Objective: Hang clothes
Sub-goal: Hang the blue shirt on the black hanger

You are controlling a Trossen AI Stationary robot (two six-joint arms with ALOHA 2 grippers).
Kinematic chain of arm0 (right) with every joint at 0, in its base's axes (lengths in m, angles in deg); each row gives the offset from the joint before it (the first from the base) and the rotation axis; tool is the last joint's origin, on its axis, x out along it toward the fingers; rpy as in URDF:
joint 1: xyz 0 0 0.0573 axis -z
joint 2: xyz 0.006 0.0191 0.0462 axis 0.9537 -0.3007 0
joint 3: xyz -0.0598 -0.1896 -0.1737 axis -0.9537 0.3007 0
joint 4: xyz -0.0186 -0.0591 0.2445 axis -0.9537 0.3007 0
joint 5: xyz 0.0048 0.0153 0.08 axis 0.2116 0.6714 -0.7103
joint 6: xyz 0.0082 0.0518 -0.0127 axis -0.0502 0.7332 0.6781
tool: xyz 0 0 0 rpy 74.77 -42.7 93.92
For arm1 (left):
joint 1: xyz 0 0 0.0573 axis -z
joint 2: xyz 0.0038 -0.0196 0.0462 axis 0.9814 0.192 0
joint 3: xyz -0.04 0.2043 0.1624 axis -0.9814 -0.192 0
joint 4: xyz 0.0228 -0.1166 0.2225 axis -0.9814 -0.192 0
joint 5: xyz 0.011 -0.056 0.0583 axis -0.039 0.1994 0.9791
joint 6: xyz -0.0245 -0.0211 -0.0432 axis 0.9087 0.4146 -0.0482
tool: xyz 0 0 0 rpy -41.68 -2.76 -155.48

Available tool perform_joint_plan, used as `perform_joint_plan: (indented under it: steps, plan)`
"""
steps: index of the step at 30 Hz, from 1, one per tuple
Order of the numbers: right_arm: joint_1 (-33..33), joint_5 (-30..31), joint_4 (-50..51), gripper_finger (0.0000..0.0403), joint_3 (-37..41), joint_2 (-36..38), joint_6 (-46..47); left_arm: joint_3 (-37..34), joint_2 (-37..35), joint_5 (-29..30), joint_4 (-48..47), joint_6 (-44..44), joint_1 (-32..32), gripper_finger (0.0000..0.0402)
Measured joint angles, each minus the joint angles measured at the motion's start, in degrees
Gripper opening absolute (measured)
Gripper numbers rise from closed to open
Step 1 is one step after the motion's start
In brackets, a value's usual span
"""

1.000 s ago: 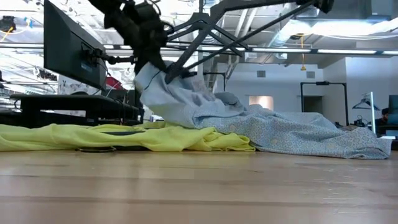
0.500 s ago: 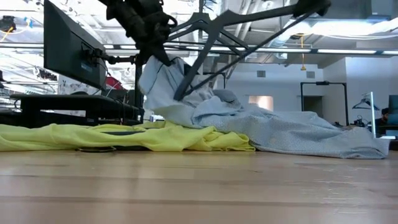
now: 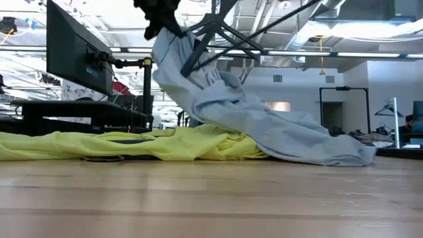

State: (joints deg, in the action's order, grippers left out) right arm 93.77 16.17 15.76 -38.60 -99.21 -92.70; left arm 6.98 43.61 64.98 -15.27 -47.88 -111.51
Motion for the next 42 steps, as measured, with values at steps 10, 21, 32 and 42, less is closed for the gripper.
perform_joint_plan:
  steps: [10,21,32,42]
  plan:
    - [-8.2,10.1,1.4,0.003,-4.9,-2.3,-4.9,5.0,0.1,7.0,-8.8,-2.4,-1.7,0.0001]
    - [-8.4,11.3,1.2,0.003,-4.4,-9.6,-6.3,10.8,0.1,1.0,-4.6,1.5,1.7,0.0001]
    - [-8.2,8.4,-7.9,0.003,-3.2,-15.0,-4.9,10.8,0.7,2.8,0.3,2.6,7.1,0.0001]
    - [-8.5,7.9,-11.1,0.003,3.8,-16.0,3.0,10.8,0.9,7.4,0.0,-0.5,7.1,0.0006]
